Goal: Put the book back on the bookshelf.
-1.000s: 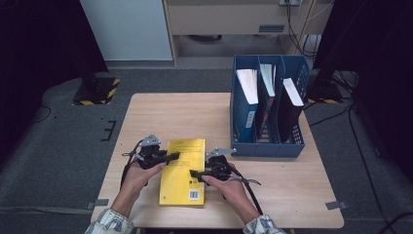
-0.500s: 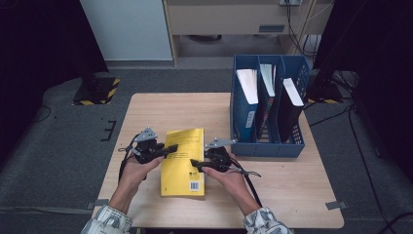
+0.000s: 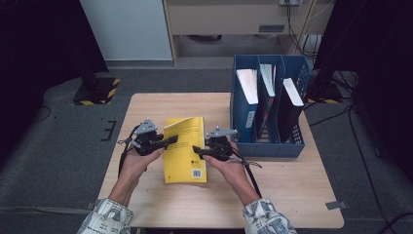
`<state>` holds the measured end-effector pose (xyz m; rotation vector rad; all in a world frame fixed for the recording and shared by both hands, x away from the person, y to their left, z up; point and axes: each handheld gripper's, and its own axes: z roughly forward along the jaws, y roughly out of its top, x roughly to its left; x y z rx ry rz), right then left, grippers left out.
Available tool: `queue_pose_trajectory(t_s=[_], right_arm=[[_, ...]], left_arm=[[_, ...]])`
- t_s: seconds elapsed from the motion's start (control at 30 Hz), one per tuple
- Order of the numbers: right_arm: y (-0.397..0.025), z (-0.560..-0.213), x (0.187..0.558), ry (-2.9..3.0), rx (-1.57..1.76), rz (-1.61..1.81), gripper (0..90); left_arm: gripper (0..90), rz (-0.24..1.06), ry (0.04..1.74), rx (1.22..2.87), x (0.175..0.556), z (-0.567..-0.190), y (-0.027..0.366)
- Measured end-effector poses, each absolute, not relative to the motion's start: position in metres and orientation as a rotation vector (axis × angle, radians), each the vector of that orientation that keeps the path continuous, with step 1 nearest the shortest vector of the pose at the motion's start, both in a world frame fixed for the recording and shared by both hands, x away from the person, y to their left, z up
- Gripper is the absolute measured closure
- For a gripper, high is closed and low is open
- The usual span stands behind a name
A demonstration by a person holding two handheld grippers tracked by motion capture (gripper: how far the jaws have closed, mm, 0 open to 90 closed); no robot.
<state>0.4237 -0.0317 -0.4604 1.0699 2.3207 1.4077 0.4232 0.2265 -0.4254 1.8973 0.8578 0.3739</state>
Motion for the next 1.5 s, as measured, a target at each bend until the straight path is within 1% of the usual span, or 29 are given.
queue_pose_trajectory(t_s=[0.23,0.43,0.57,0.7,0.9,1.07,1.3,1.5], right_arm=[[-0.032,-0.453,0.443,2.267,1.091,1.391,51.4],[-0.033,-0.454,0.450,2.244,1.101,1.385,51.7],[-0.036,-0.458,0.446,2.244,1.093,1.393,51.7],[-0.037,-0.457,0.439,2.244,1.077,1.401,51.3],[-0.037,-0.456,0.420,2.262,1.012,1.402,50.9],[-0.039,-0.456,0.409,2.257,0.974,1.406,51.8],[-0.040,-0.454,0.419,2.257,0.993,1.389,53.7],[-0.040,-0.449,0.435,2.220,1.008,1.368,53.9]], left_arm=[[74.8,0.427,0.842,1.883,0.438,-0.416,0.220],[74.7,0.452,0.821,1.871,0.439,-0.421,0.217],[74.5,0.466,0.810,1.863,0.433,-0.423,0.215],[74.1,0.446,0.810,1.851,0.422,-0.422,0.217],[73.0,0.434,0.797,1.832,0.403,-0.425,0.223],[73.8,0.459,0.769,1.847,0.393,-0.423,0.221],[74.8,0.476,0.761,1.858,0.402,-0.421,0.217],[74.8,0.538,0.721,1.862,0.416,-0.417,0.211]])
